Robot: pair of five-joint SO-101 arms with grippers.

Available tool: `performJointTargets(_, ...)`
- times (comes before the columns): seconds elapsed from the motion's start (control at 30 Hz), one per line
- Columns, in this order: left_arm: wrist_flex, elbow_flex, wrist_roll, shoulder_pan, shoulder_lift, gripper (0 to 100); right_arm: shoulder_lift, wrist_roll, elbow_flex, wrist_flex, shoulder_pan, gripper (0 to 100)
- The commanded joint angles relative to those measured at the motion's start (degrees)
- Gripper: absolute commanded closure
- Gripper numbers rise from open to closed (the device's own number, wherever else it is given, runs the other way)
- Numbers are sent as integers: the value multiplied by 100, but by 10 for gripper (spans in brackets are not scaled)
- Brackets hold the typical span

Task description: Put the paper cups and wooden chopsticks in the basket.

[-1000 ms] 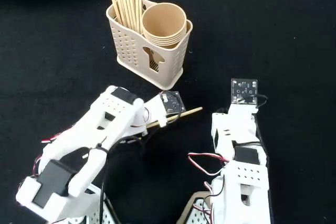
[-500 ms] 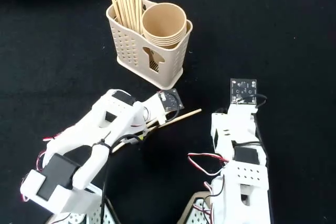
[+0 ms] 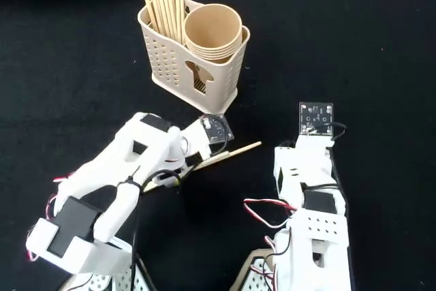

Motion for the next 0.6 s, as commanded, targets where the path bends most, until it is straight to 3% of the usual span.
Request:
performJointTargets(0.0, 484, -119, 97, 532, -53, 835, -101, 44, -13, -132, -70, 959)
performJointTargets(0.13, 202, -180, 281, 549, -53, 835, -101, 53, -13, -132, -70, 959)
performJointTargets(0.33, -545, -163, 281, -66, 9, 830, -101, 53, -13, -132, -70, 959)
performJointTargets(0.57, -607, -119, 281, -198, 18, 830, -101, 53, -13, -132, -70, 959)
